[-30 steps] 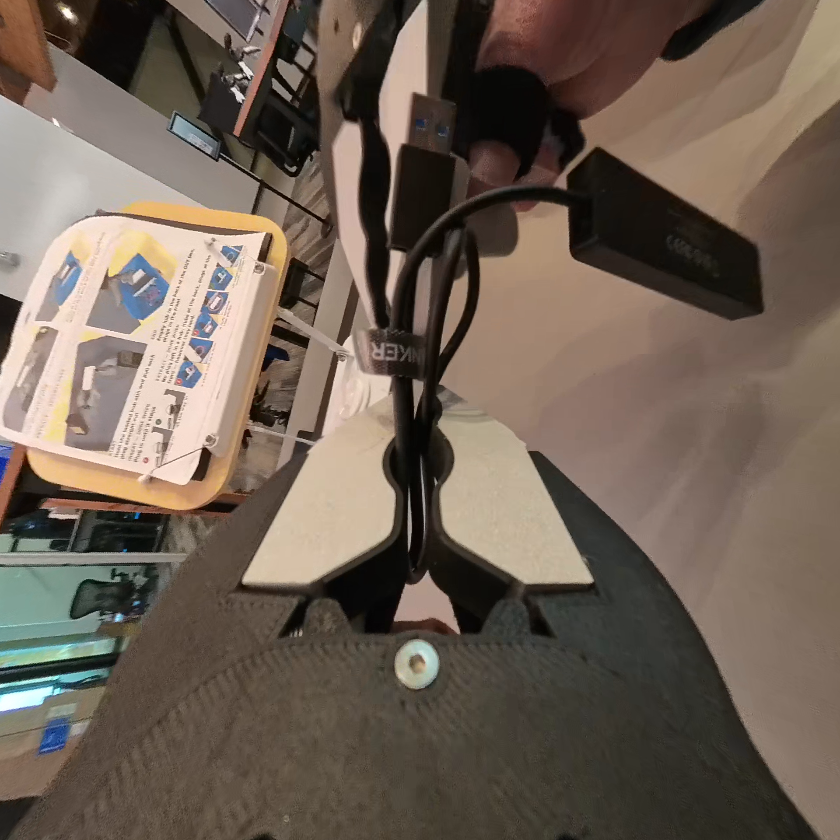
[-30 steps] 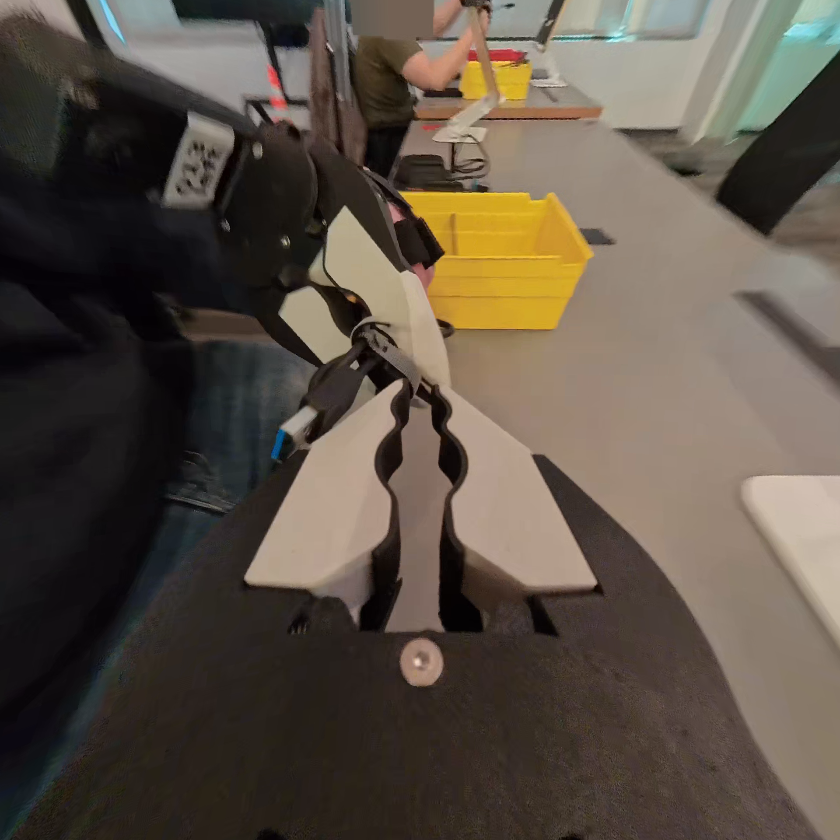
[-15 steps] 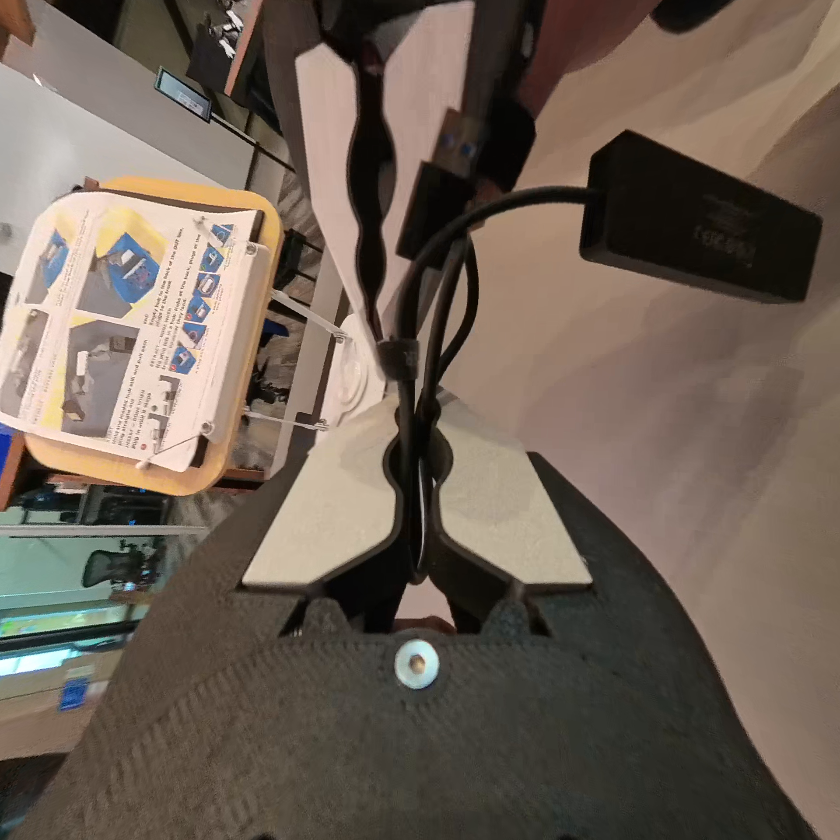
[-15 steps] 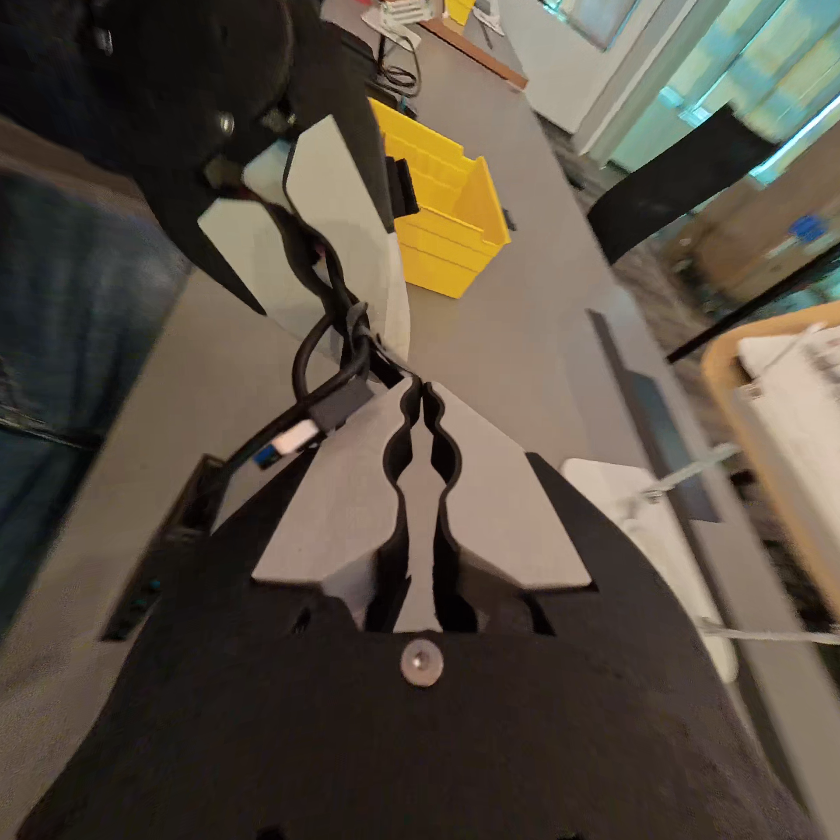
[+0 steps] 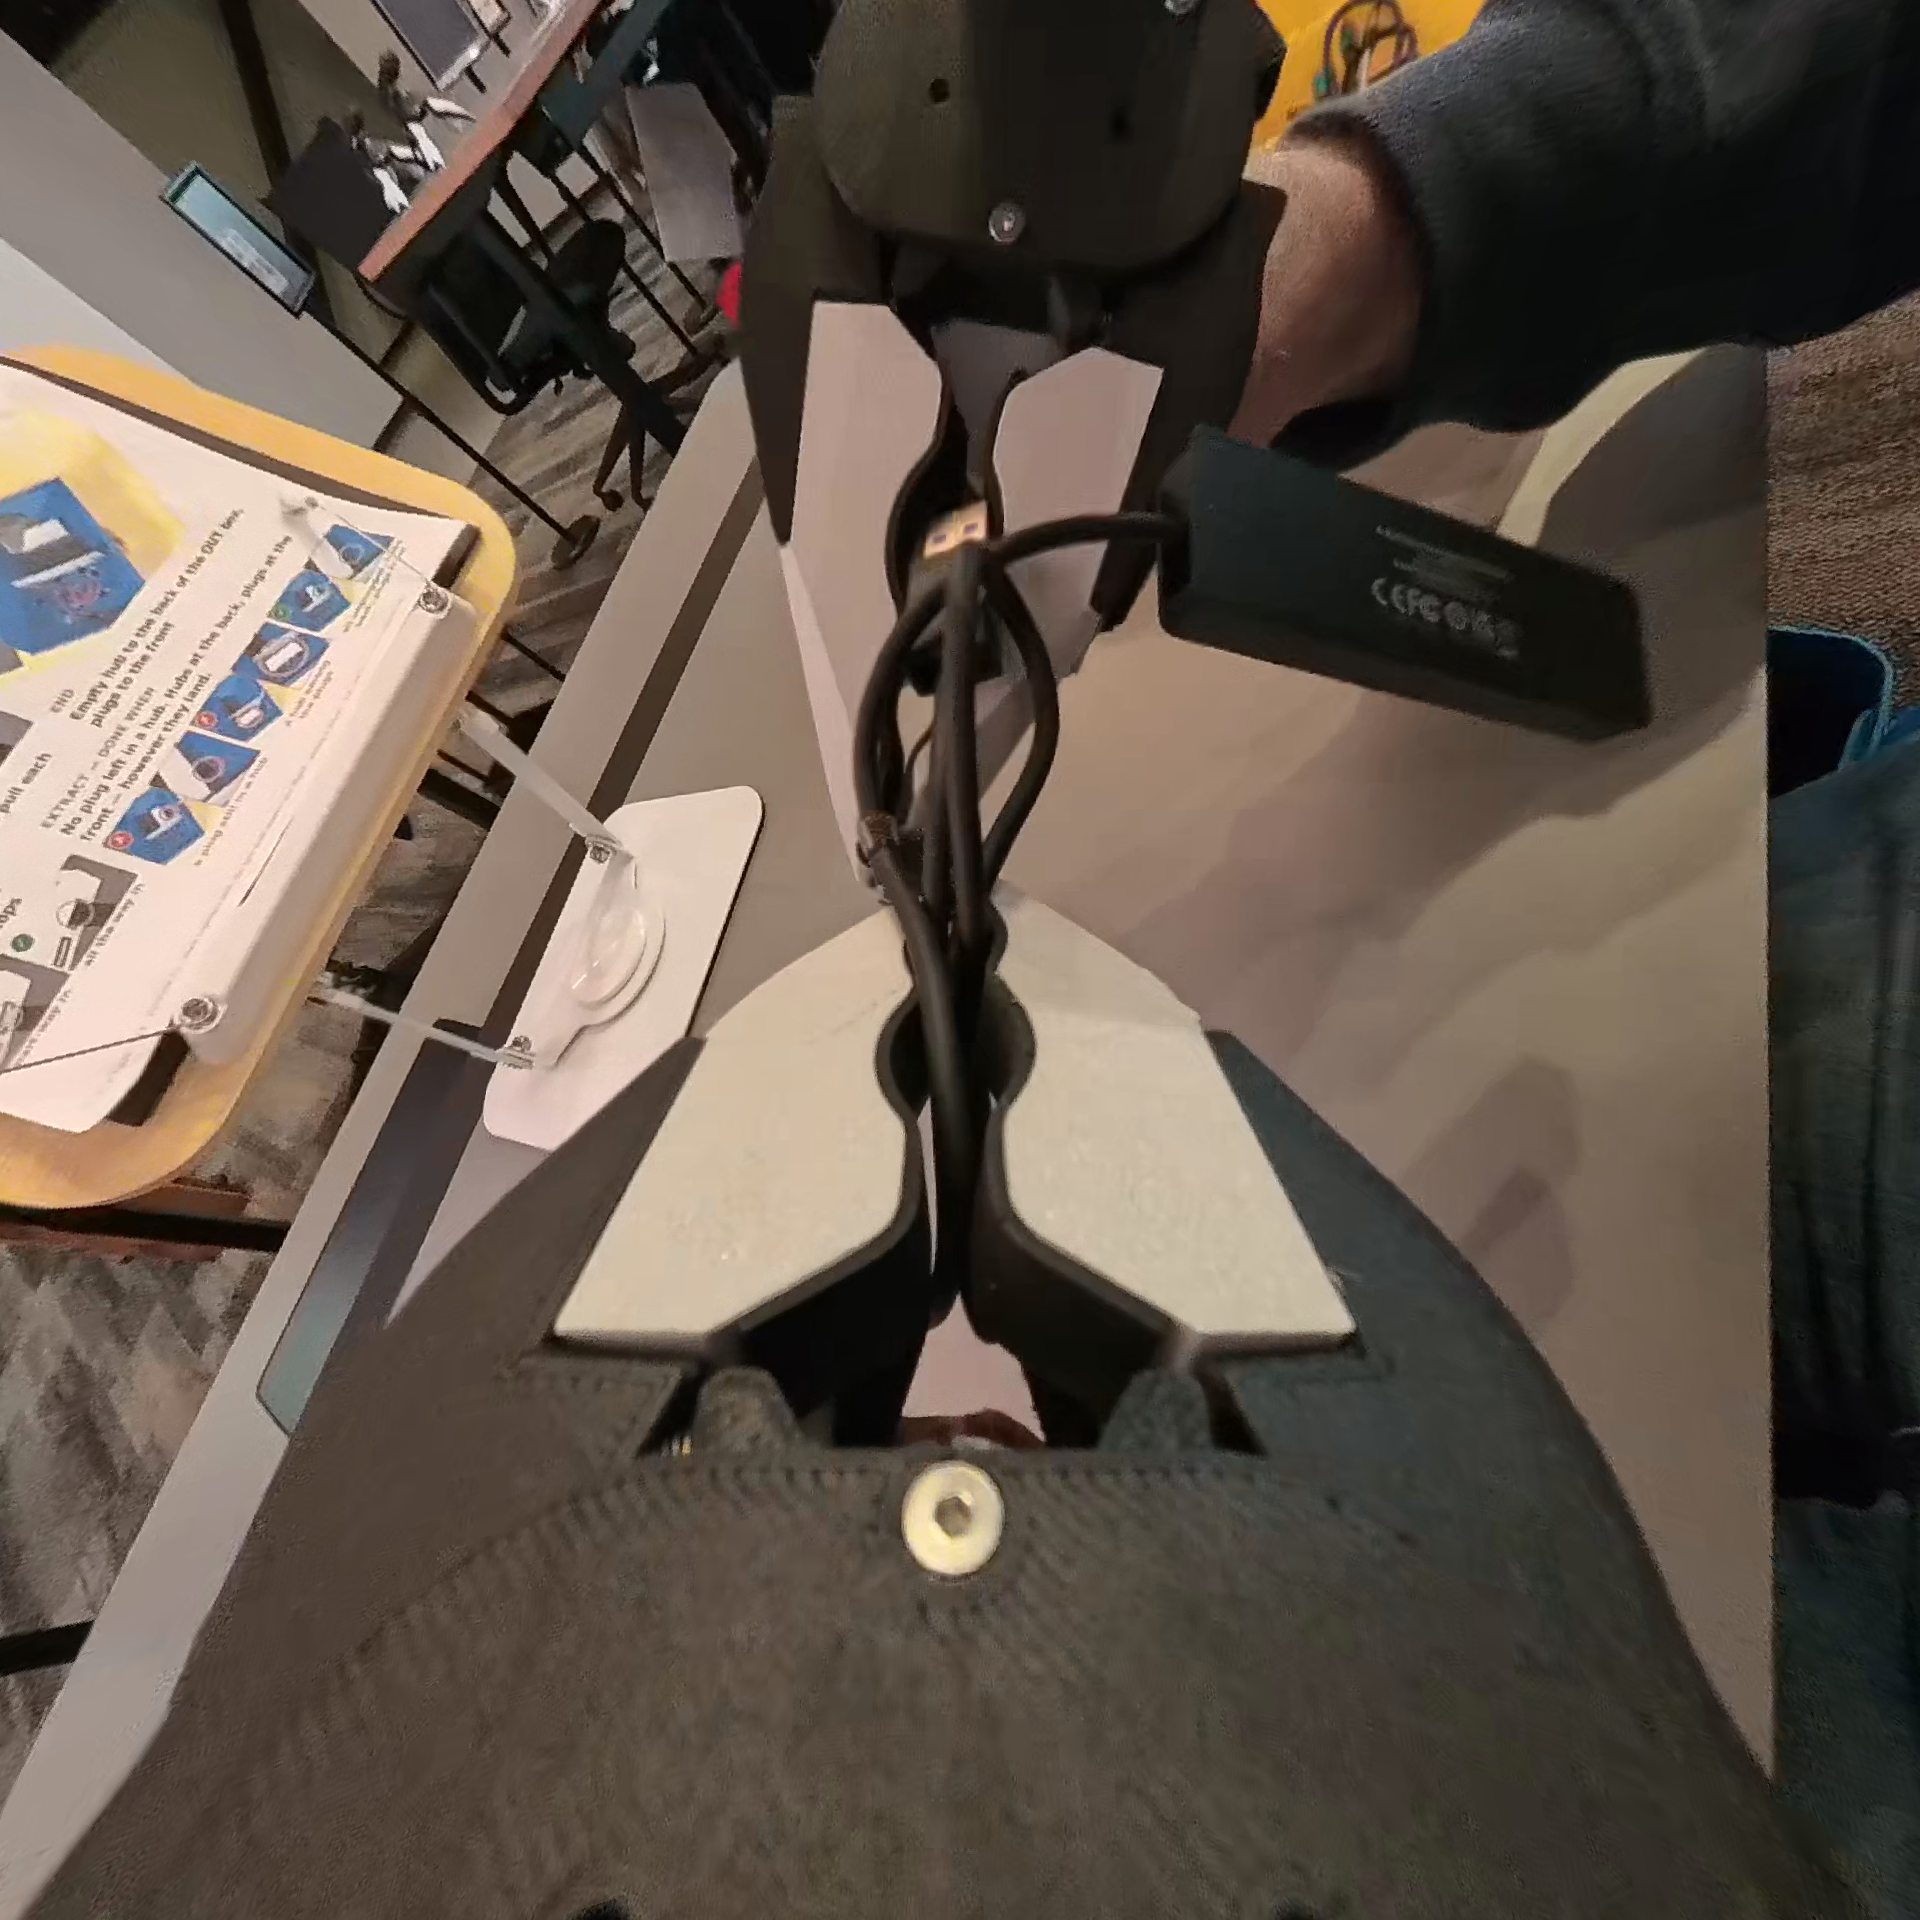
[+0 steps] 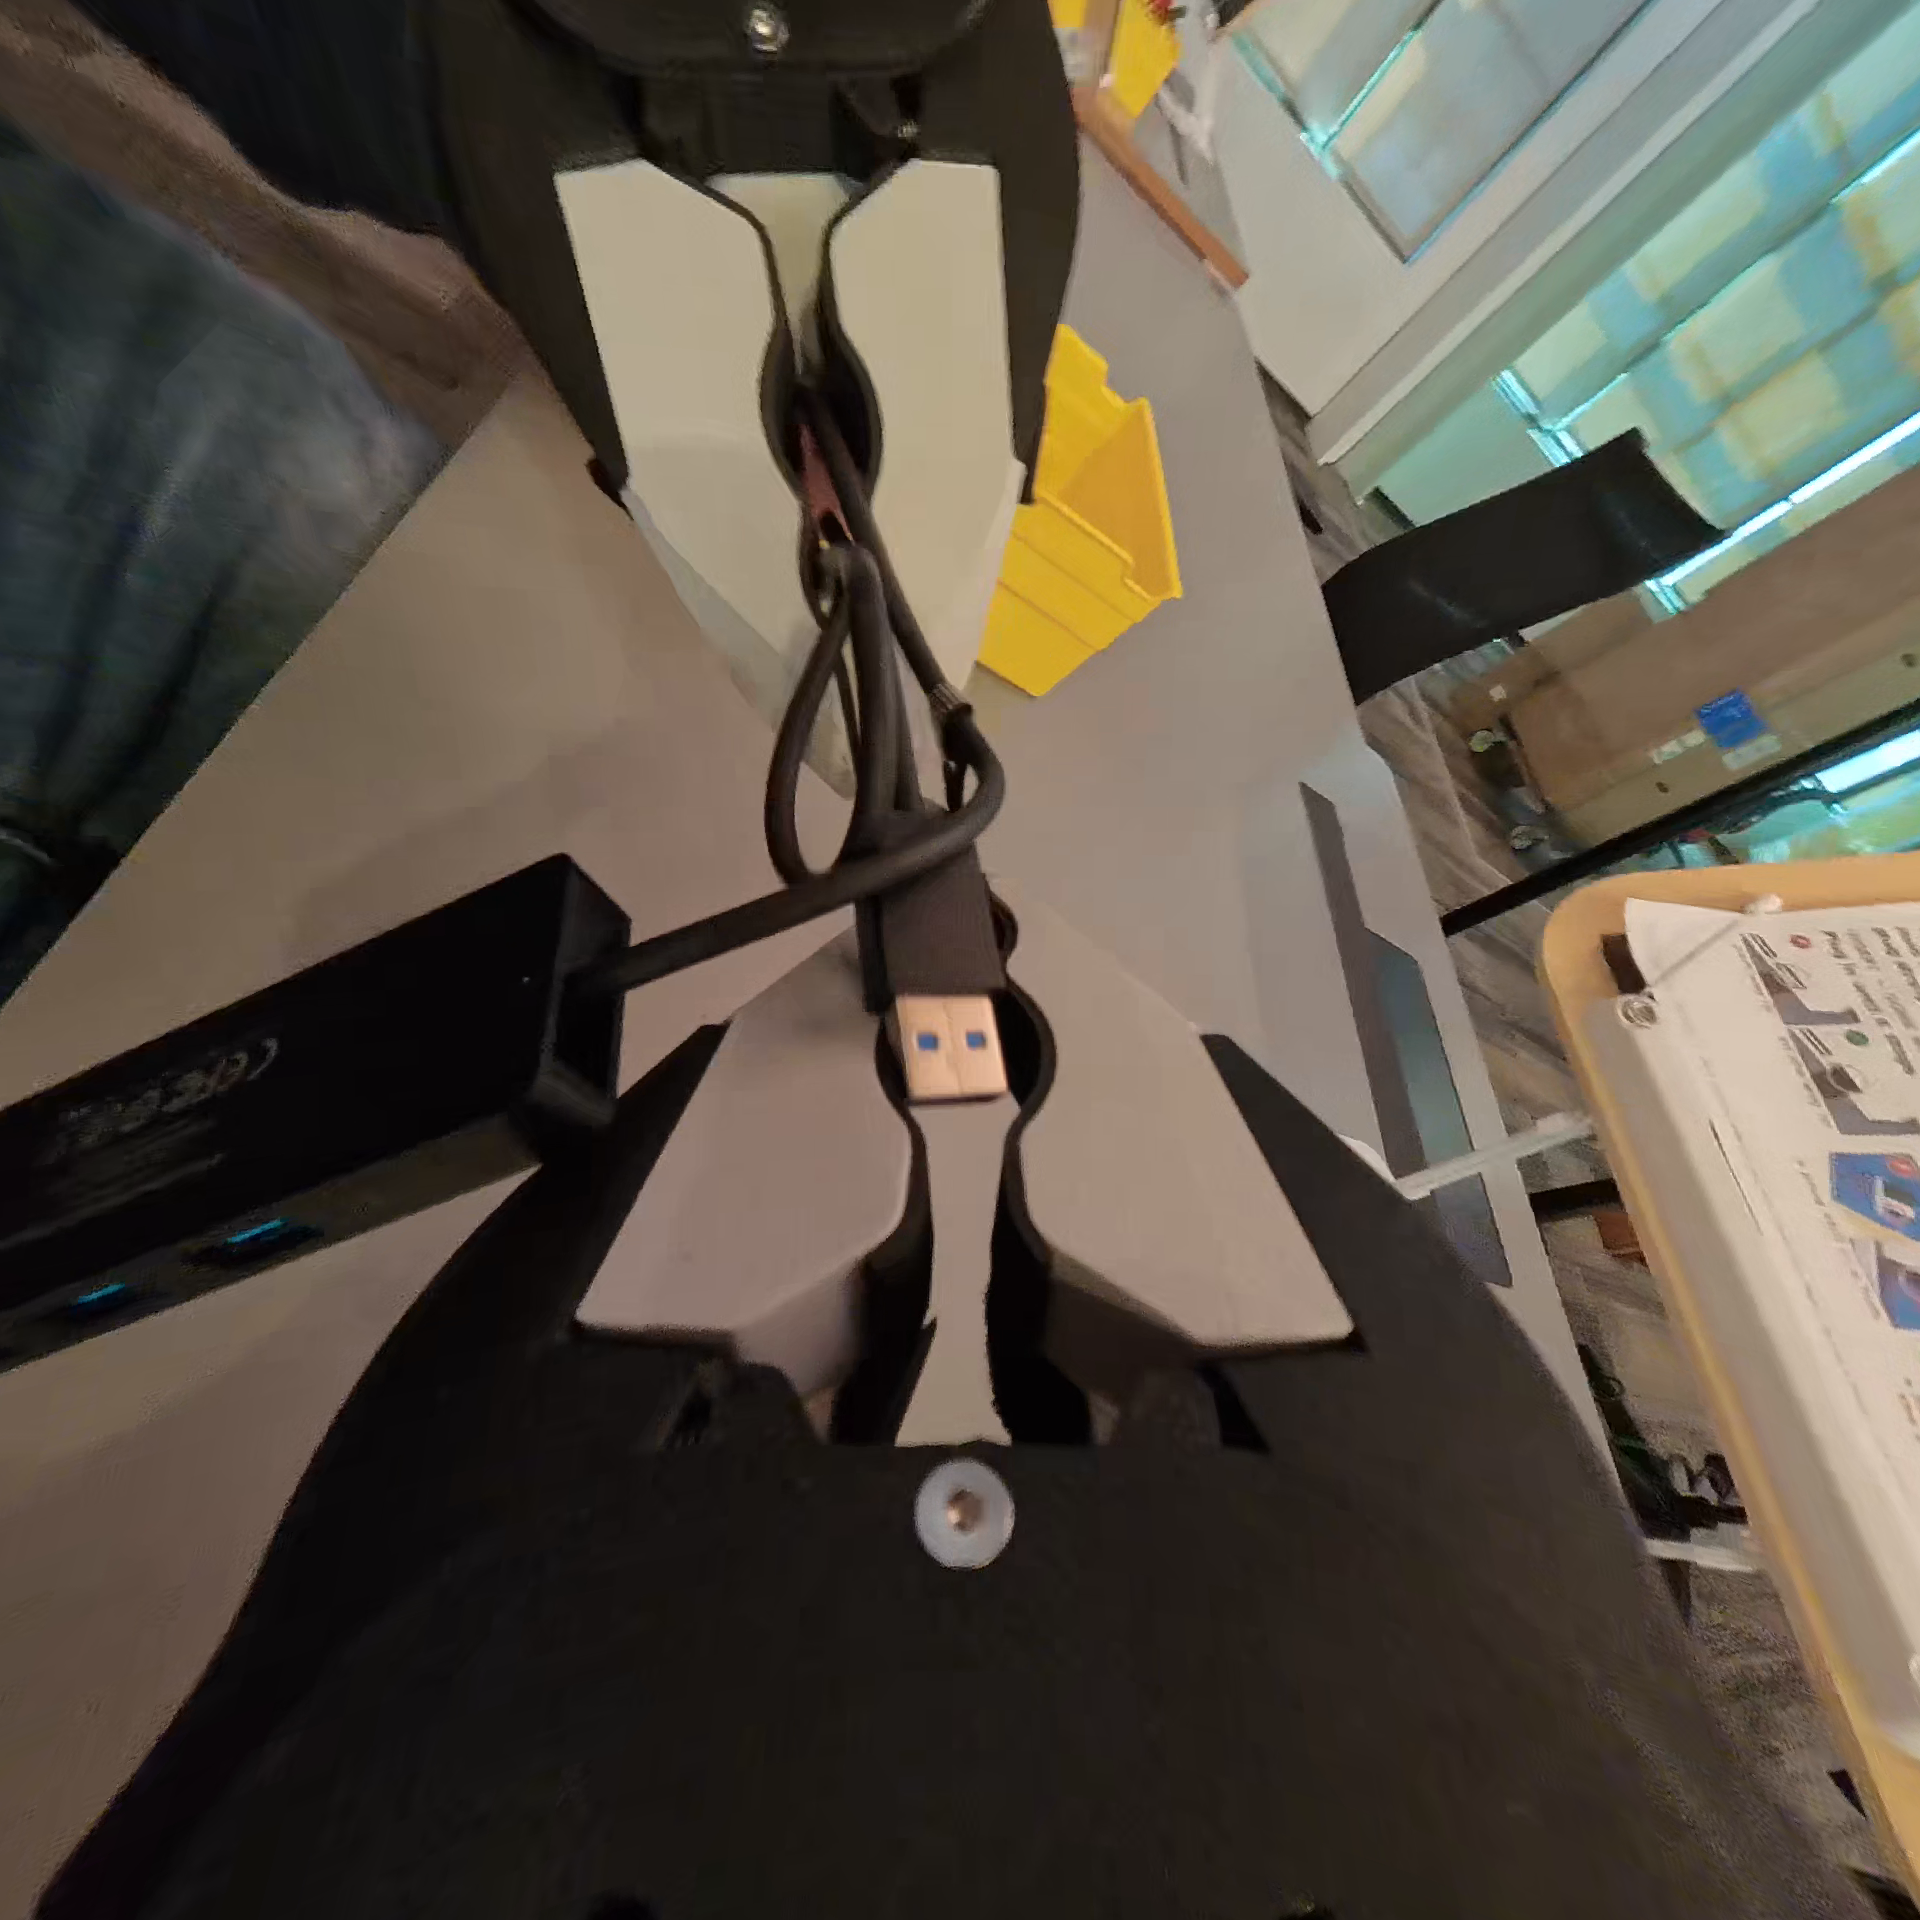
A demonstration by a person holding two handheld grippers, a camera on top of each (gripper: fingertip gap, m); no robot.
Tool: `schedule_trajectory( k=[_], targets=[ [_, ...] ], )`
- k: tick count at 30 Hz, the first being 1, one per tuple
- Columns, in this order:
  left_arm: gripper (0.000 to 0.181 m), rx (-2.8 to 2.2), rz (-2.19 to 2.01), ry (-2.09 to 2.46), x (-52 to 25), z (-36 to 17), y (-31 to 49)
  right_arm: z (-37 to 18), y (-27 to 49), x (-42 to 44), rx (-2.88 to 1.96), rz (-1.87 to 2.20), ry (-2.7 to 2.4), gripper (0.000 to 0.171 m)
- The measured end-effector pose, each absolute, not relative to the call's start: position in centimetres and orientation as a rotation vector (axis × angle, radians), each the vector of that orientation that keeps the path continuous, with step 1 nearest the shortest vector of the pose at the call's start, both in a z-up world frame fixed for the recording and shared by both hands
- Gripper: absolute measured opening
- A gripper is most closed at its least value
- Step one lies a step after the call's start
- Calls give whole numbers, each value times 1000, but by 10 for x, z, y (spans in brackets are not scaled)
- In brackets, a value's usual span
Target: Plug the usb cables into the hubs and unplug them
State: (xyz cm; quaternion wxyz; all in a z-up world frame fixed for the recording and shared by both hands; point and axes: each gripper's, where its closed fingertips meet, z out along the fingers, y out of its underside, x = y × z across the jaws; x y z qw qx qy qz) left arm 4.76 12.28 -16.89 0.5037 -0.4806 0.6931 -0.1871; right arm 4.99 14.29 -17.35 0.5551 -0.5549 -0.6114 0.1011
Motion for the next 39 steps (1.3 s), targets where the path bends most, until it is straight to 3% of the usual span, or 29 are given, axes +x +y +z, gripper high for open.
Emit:
schedule_trajectory(
  k=[11, 18, 24, 39],
  targets=[
    [2, -1217, -467, 1643, 49, -171, 130, -182, 111, 43, -1408, 830, -1452, 3],
    [1, -1252, -415, 1606, 45, -170, 142, -172, 102, 37, -1364, 961, -1402, 0],
    [1, -1272, -379, 1592, 45, -174, 148, -180, 107, 41, -1482, 1091, -1312, 8],
    [2, -1259, -335, 1555, 44, -166, 158, -165, 143, 82, -1548, 882, -1075, 17]
  ],
)
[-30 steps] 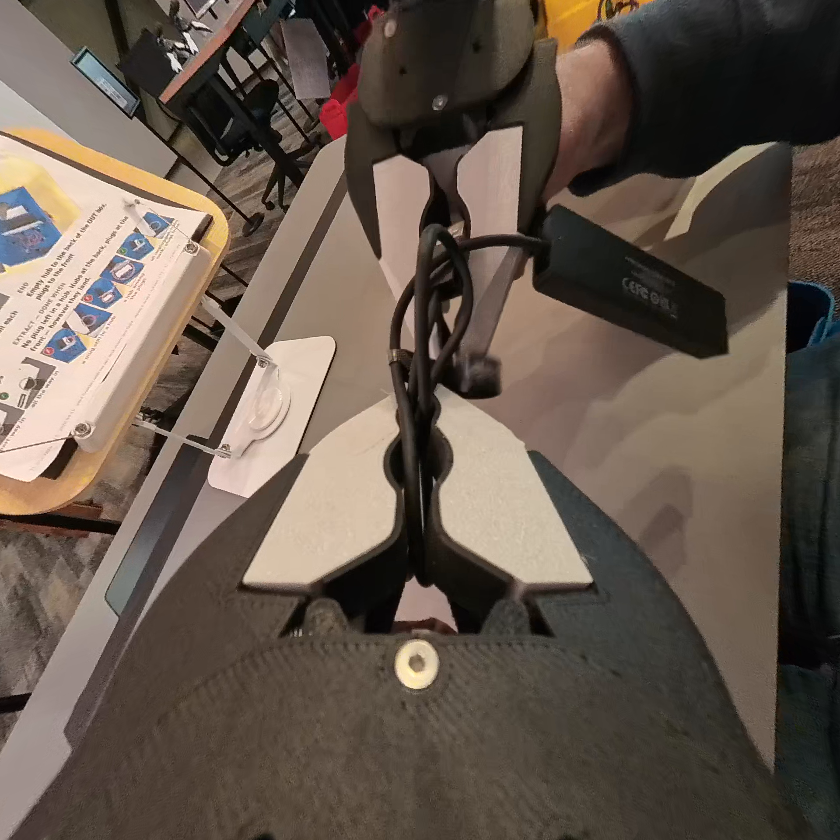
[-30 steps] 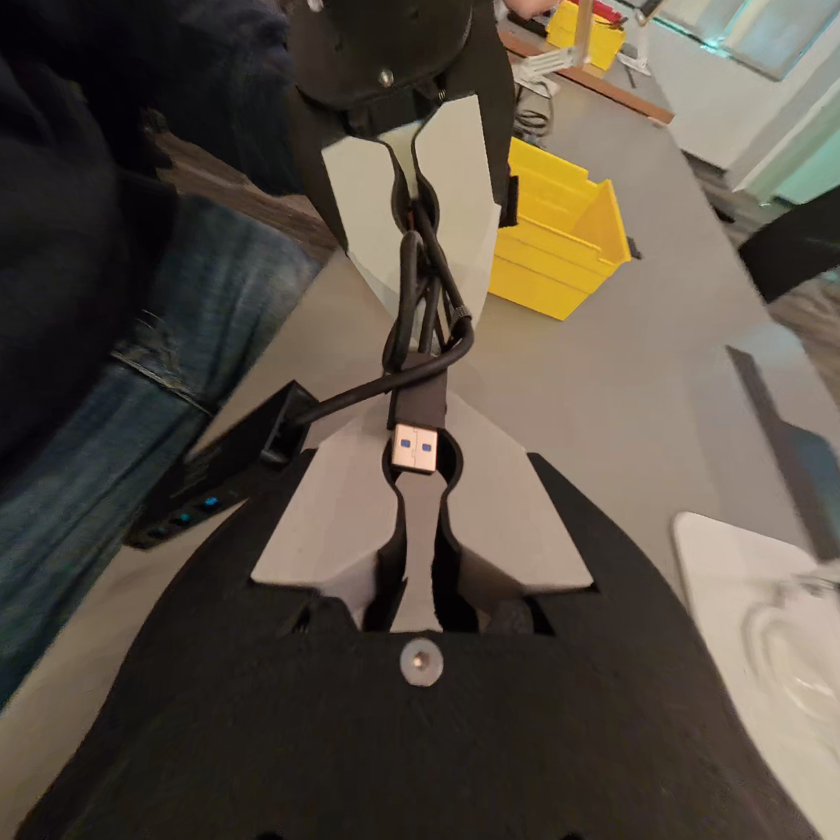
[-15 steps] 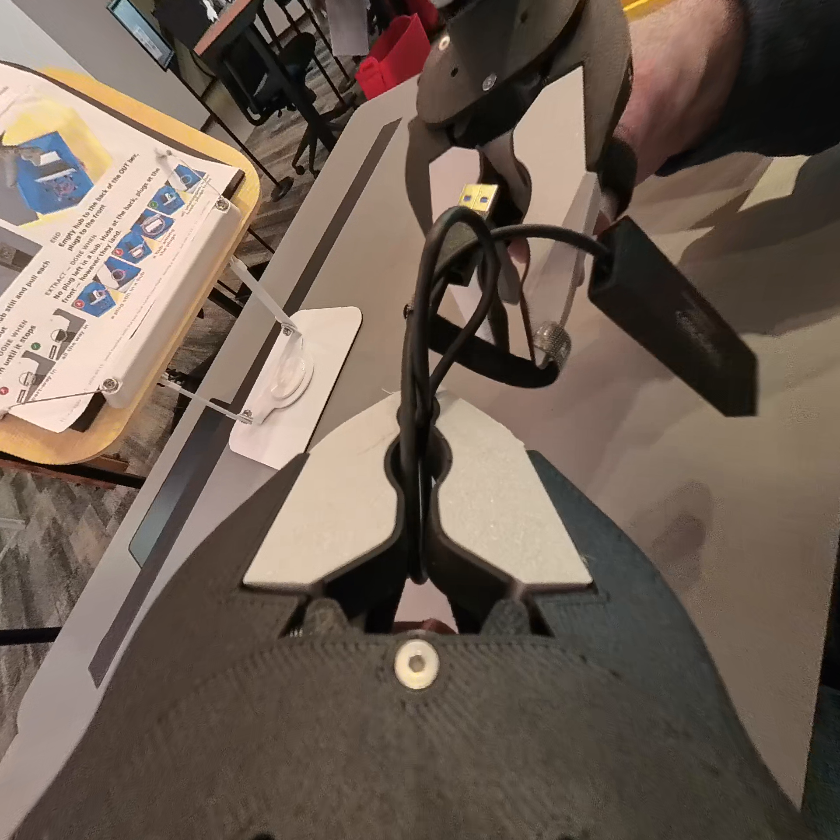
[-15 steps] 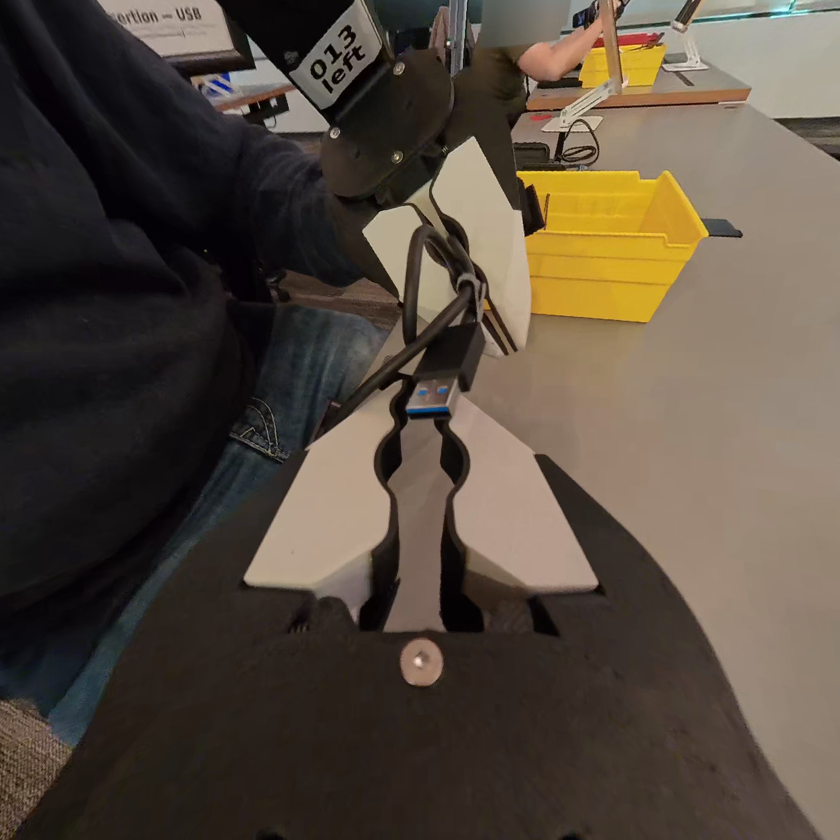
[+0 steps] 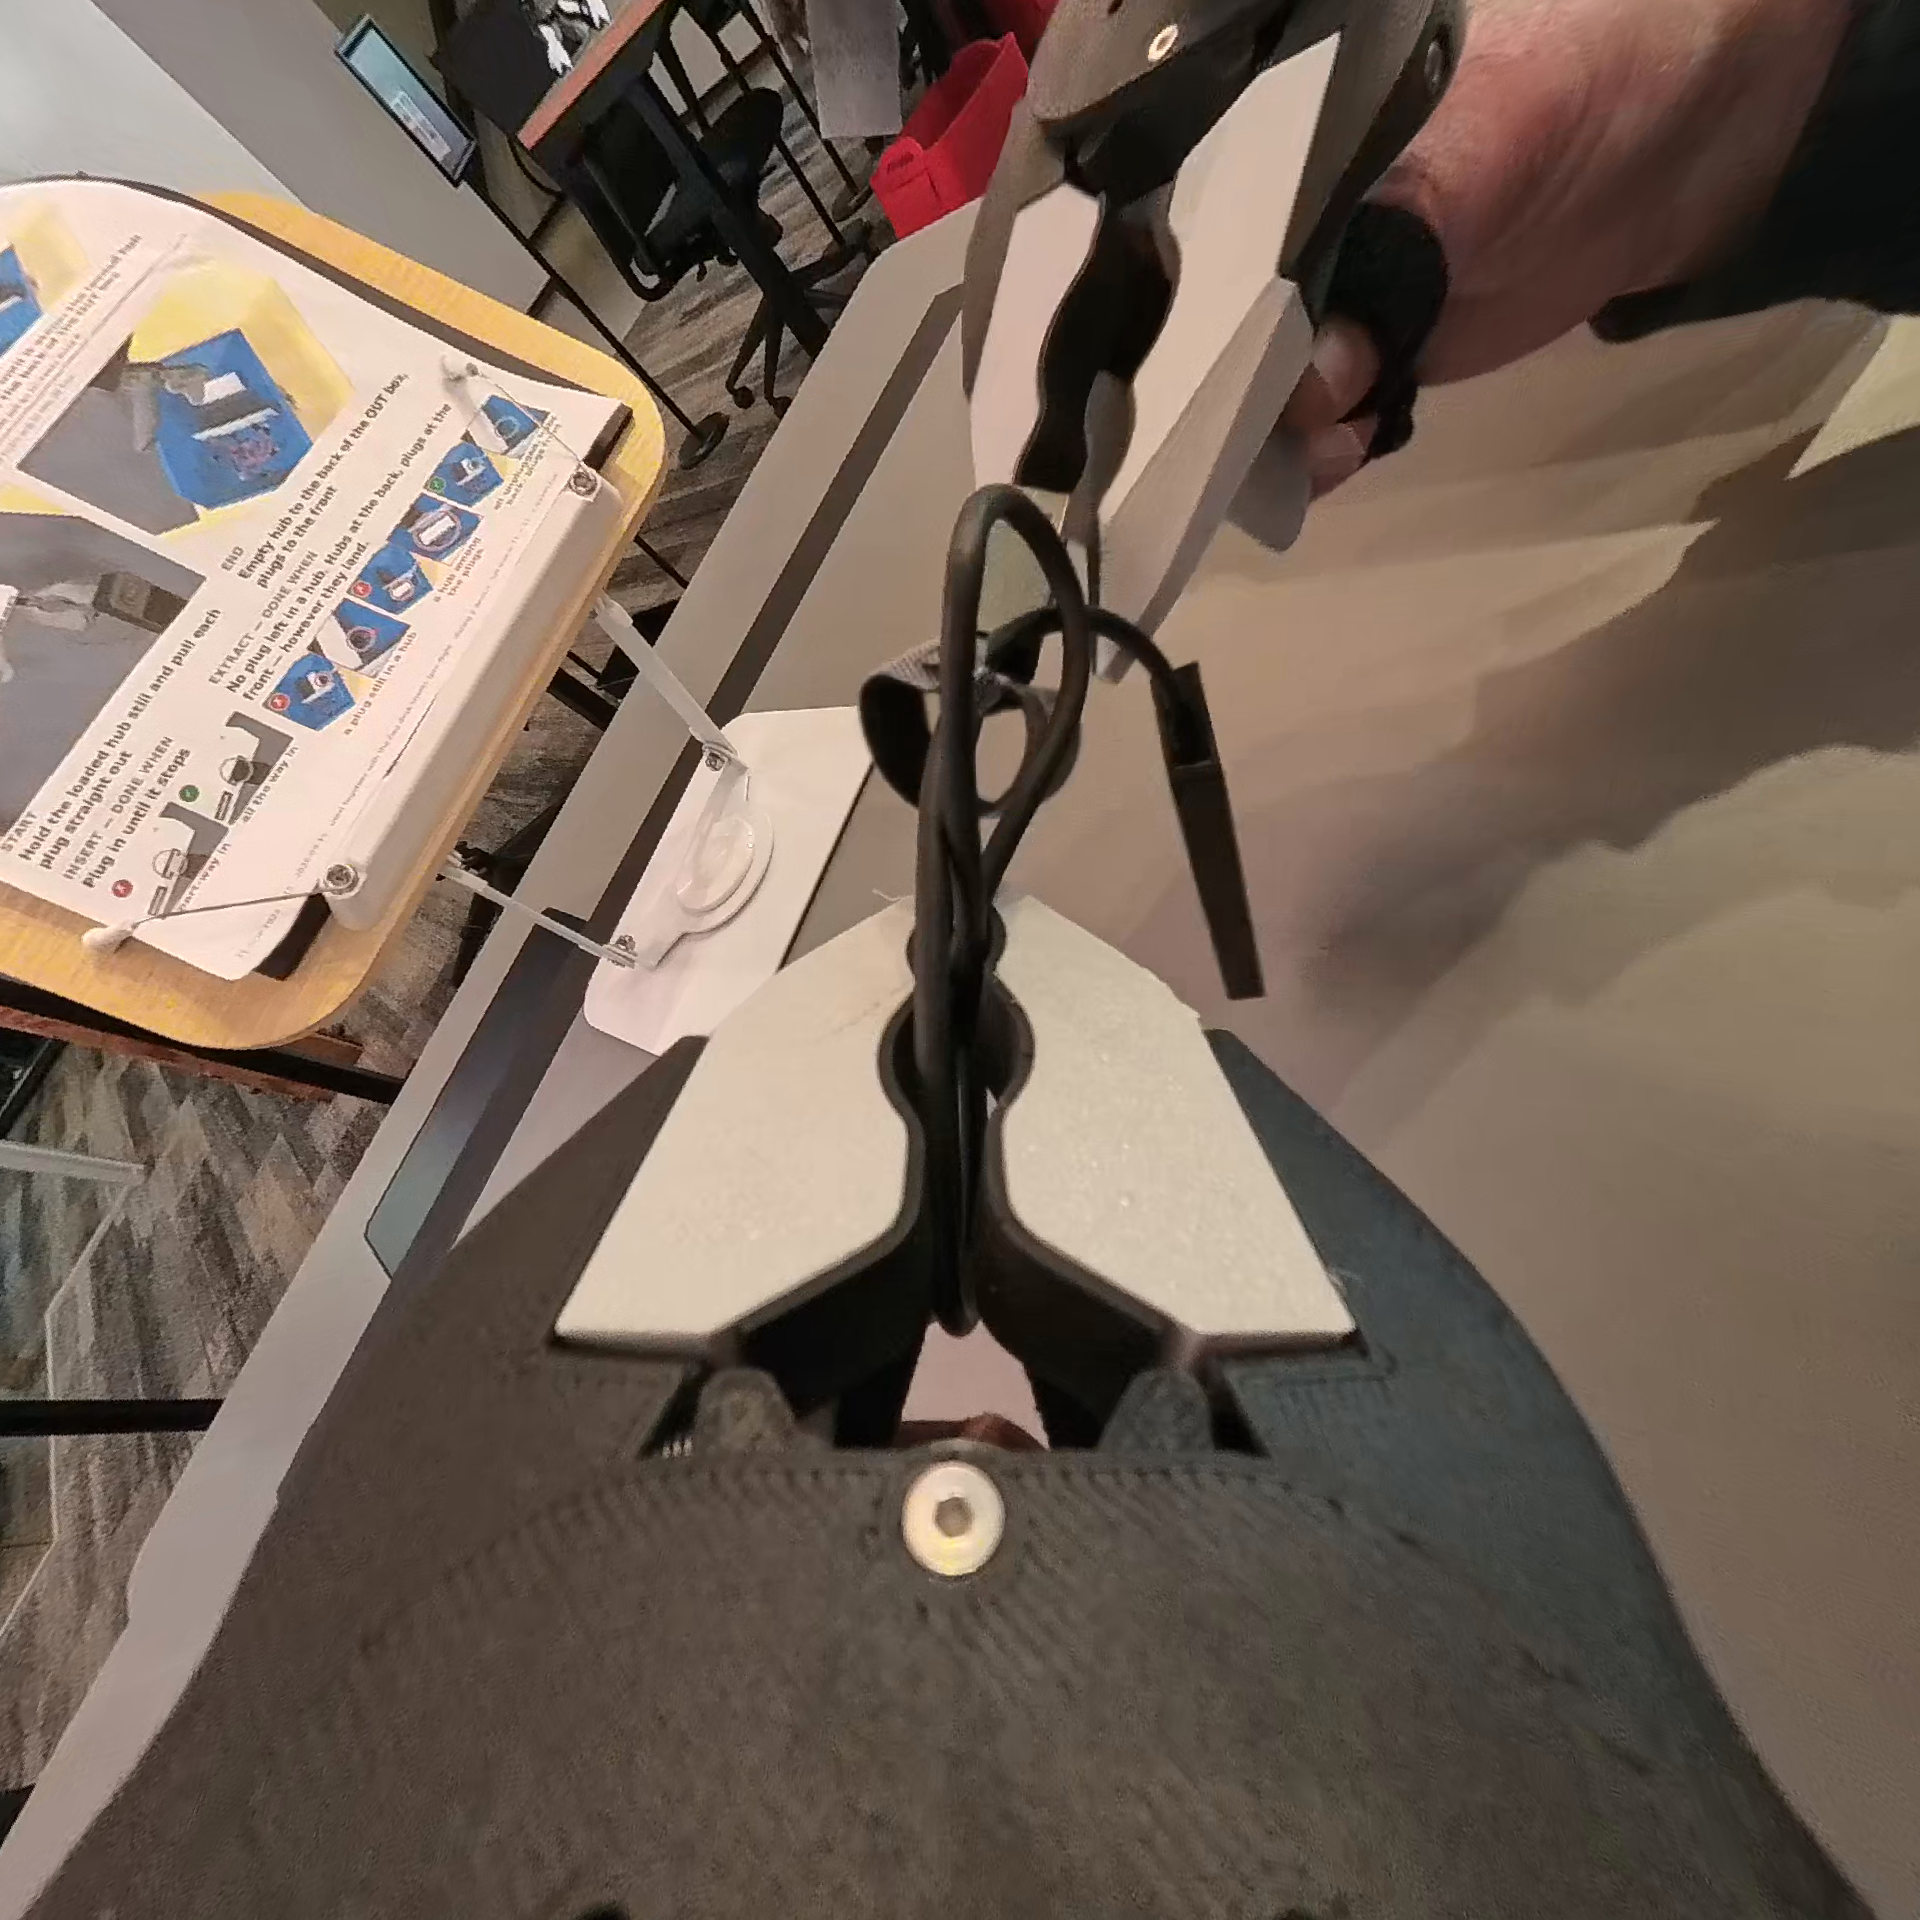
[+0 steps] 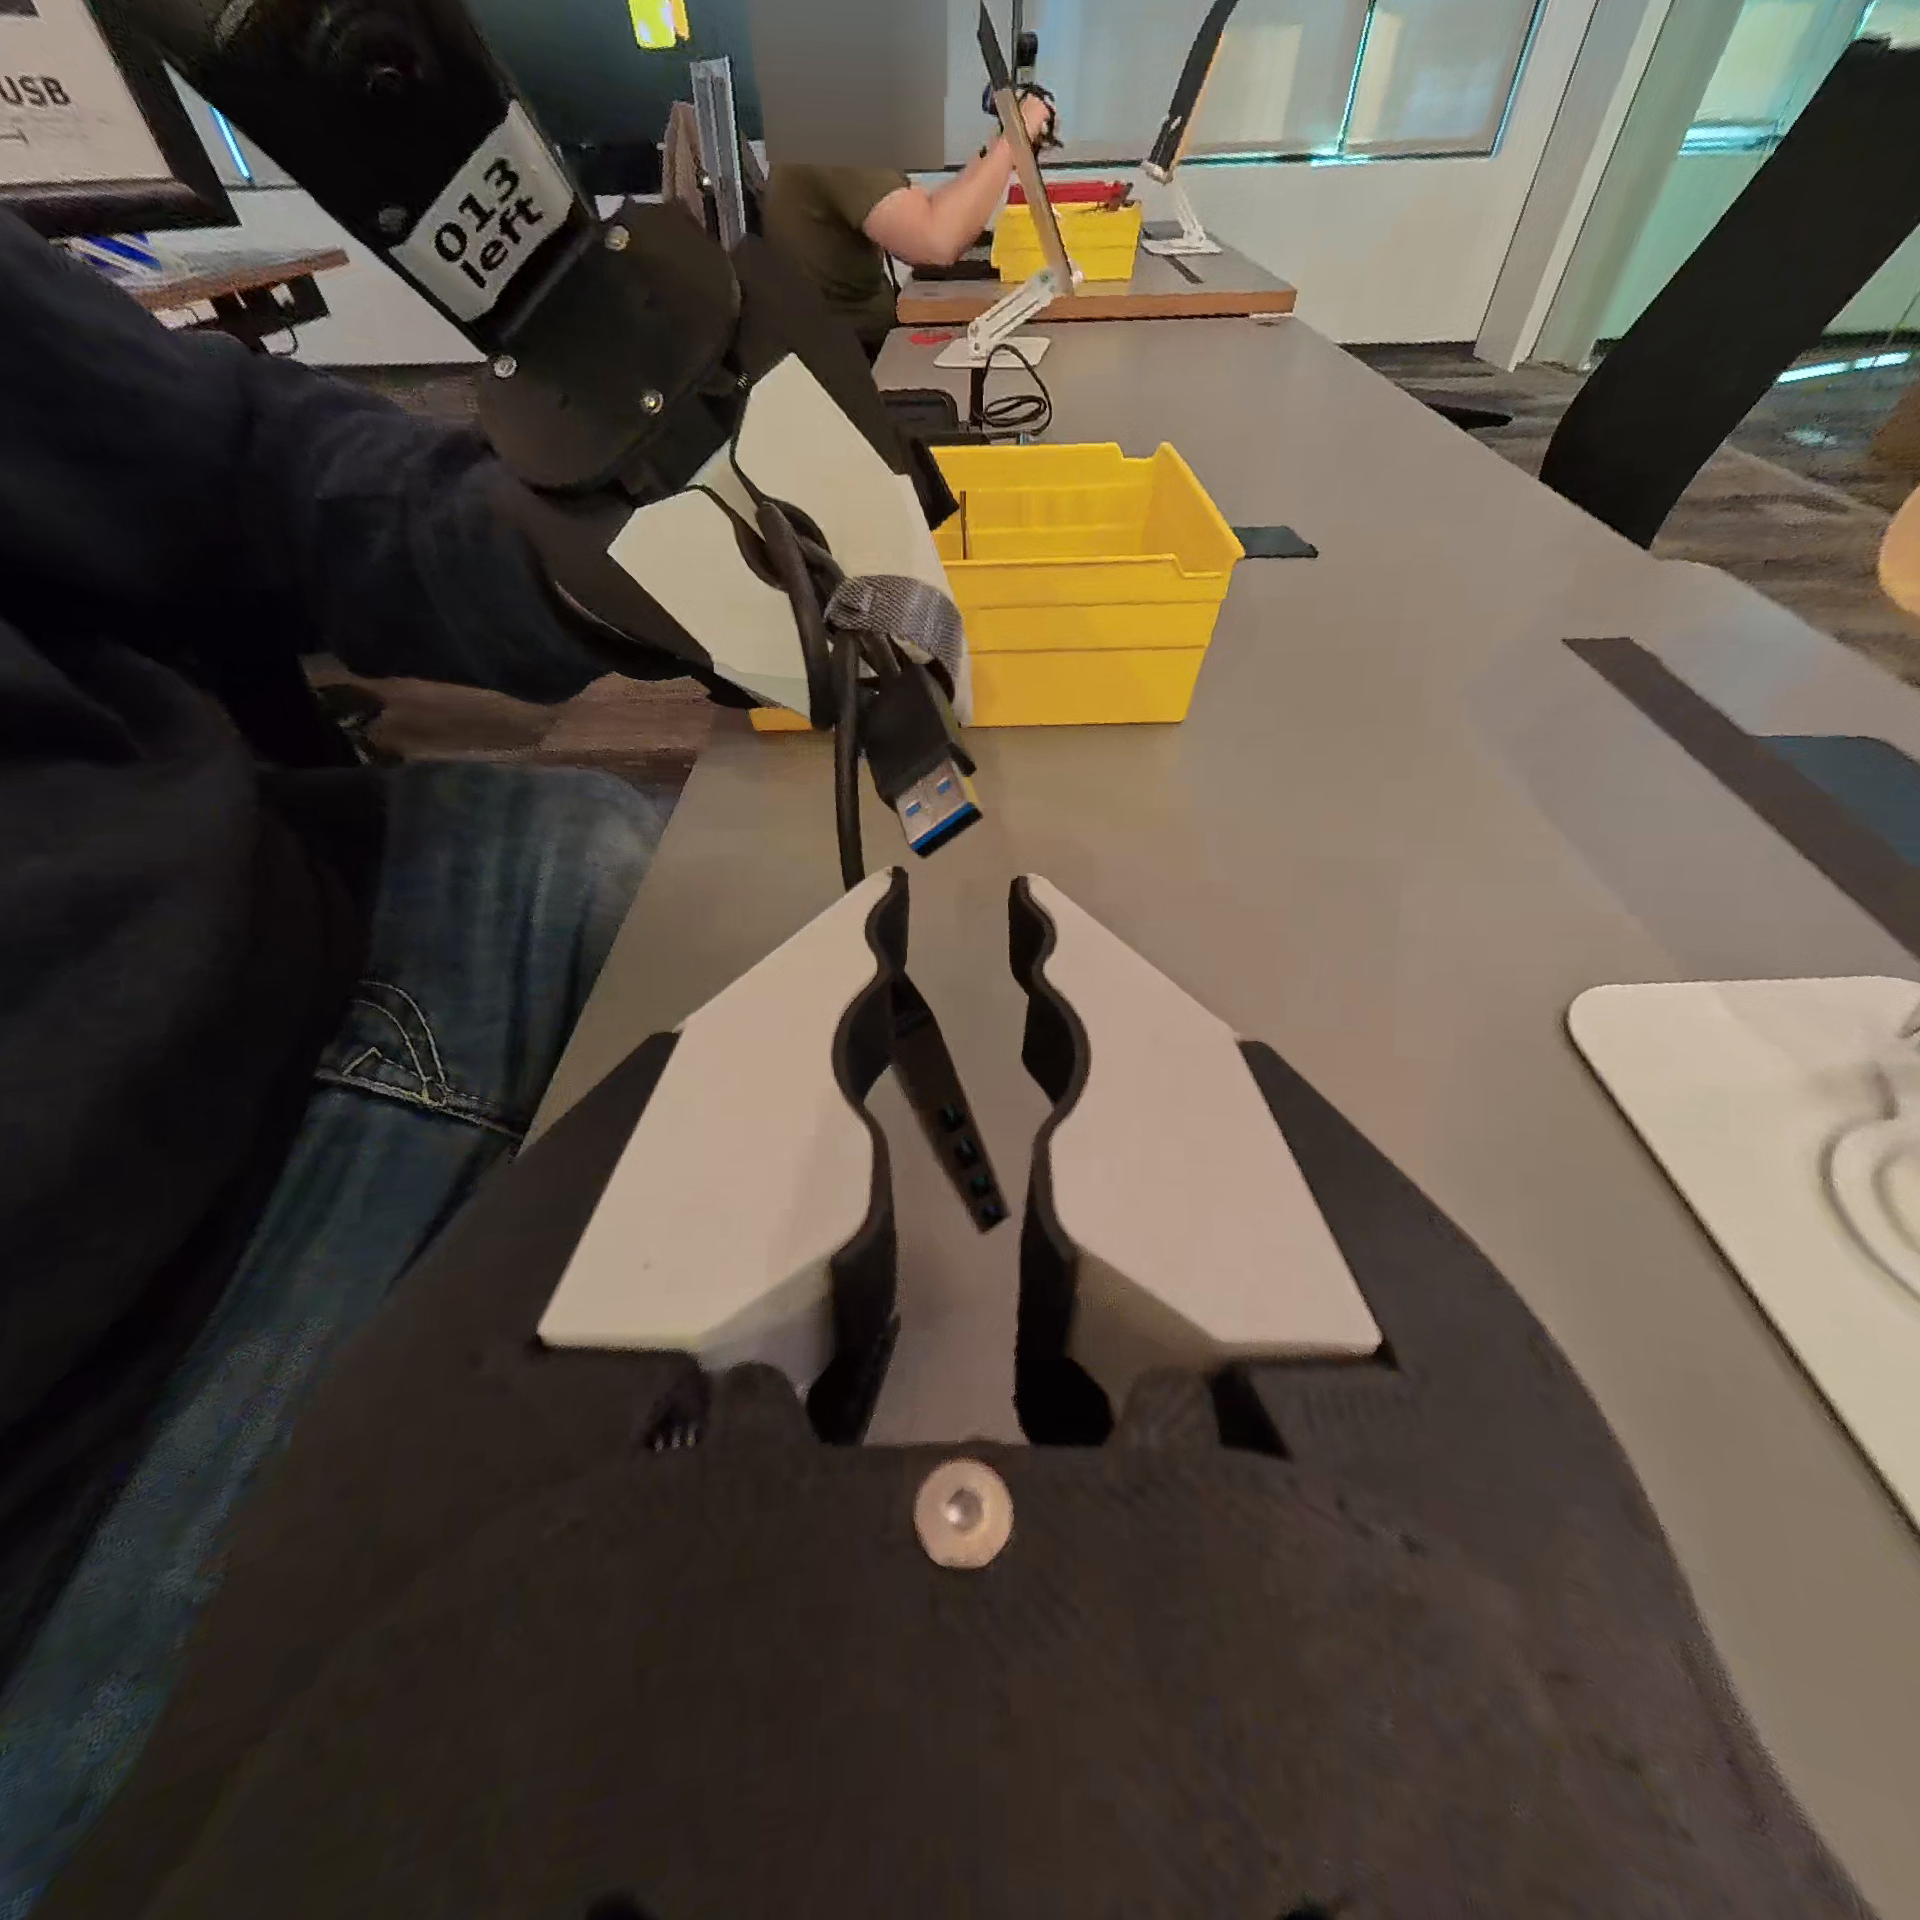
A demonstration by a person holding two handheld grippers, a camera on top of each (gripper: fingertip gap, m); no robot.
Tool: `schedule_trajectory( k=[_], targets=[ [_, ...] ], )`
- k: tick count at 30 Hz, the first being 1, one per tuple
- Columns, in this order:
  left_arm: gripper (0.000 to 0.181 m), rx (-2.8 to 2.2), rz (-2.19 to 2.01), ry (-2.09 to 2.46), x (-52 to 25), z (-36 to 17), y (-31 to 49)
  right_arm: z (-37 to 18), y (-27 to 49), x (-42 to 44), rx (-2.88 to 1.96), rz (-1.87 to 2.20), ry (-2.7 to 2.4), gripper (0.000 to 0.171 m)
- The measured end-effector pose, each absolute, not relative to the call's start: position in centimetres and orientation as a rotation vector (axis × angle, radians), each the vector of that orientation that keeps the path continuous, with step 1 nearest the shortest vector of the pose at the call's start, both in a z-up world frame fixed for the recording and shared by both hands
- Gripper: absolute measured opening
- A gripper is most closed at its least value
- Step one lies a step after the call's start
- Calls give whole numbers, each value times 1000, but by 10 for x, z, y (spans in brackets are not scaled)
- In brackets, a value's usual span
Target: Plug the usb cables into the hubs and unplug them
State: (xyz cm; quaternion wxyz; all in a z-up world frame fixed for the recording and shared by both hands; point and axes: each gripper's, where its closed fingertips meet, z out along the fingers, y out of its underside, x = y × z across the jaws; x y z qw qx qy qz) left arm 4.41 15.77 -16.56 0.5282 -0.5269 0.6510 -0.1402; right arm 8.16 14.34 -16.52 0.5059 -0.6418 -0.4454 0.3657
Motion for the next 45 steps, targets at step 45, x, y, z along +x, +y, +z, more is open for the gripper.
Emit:
schedule_trajectory(
  k=[45],
  targets=[
    [2, -1516, -516, 1386, 48, -156, 163, -142, 143, 48, -1359, 664, -805, 0]
  ],
)
